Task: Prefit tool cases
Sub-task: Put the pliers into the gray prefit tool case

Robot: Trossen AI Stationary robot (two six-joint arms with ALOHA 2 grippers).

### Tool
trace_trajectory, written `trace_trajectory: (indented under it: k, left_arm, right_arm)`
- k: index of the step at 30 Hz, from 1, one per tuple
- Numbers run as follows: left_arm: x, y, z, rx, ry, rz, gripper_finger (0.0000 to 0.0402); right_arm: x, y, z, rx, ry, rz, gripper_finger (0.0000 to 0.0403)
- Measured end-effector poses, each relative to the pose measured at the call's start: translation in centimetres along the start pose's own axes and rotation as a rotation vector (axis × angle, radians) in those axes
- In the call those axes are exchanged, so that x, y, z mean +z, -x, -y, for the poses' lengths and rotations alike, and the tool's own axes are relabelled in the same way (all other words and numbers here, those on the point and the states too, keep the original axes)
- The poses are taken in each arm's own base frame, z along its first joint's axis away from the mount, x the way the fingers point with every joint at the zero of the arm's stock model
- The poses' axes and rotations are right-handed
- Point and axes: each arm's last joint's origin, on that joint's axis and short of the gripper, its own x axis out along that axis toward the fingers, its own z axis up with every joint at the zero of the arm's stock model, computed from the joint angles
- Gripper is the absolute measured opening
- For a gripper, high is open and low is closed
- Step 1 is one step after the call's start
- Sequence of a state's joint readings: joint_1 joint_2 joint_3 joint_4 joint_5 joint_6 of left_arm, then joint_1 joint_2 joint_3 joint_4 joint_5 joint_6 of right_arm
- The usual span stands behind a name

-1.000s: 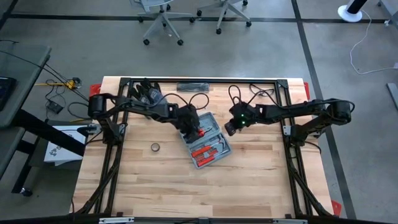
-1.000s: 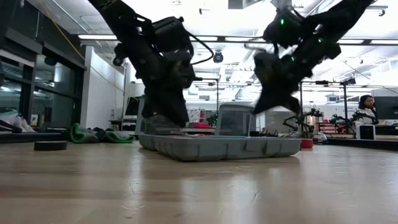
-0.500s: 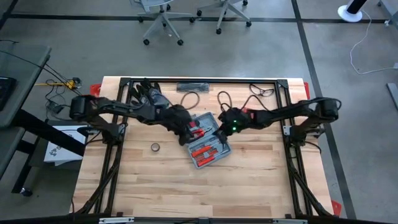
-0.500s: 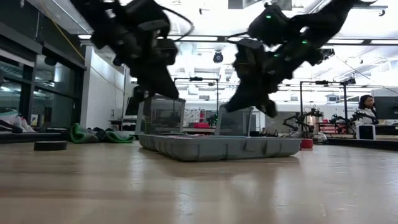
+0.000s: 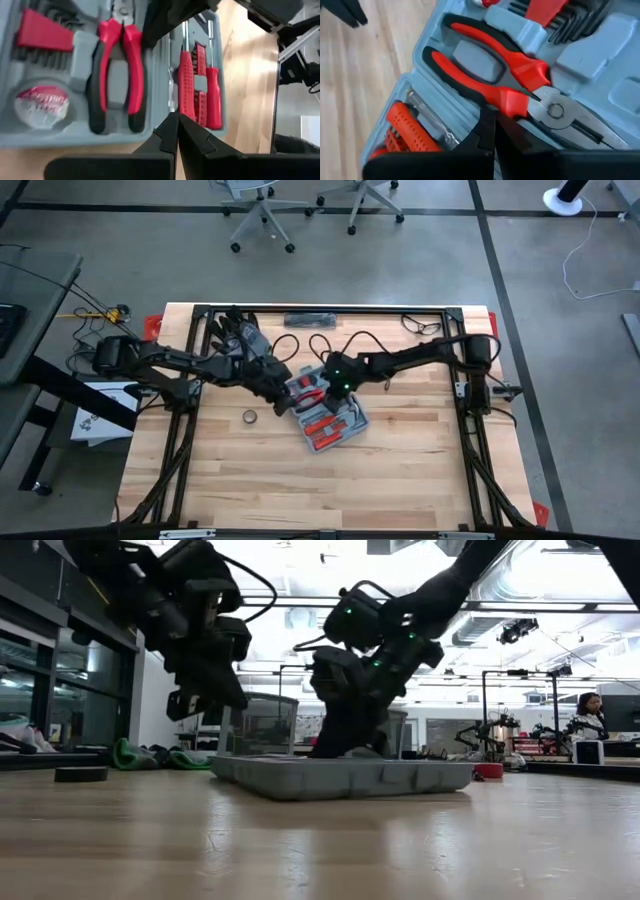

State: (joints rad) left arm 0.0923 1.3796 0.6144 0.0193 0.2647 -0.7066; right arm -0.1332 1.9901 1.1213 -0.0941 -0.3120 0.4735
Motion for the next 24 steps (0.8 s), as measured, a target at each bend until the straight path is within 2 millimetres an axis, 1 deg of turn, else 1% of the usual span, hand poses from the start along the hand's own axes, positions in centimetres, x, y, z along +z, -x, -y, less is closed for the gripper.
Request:
trace_trajectory:
  k: [2,4,7,10,13,17,20,24]
  left_arm:
    - [-0.1,0.0,0.2,-0.021,0.002,-0.012,0.0003]
    - [-0.2,0.0,0.3,-0.044,0.001,-0.034,0.0003]
    - [-0.2,0.0,0.4,-0.067,0.008,-0.051,0.0003]
    - [-0.2,0.1,0.5,-0.075,0.007,-0.048,0.0003]
    - [-0.2,0.1,0.5,-0.072,0.008,-0.048,0.0003]
    - [-0.2,0.1,0.4,-0.057,0.002,-0.044,0.0003]
    - [-0.2,0.1,0.3,-0.055,-0.004,-0.048,0.0003]
    - [-0.4,0.1,0.3,-0.077,-0.003,-0.084,0.0003]
  right_arm:
    - [0.0,-0.1,-0.1,0.012,0.004,-0.001,0.0]
    - [0.1,0.5,-0.3,0.017,0.01,0.009,0.0]
    - [0.2,1.9,-0.9,0.009,0.017,0.024,0.0]
    - [0.9,3.6,-2.0,0.015,0.057,0.094,0.0]
    - [1.2,4.3,-2.4,-0.005,0.079,0.133,0.0]
    - [0.9,3.4,-1.5,-0.047,0.069,0.101,0.0]
    - [0.2,1.7,-0.5,-0.069,0.052,0.041,0.0]
    - [0.3,1.1,-0.1,-0.055,0.045,0.033,0.0]
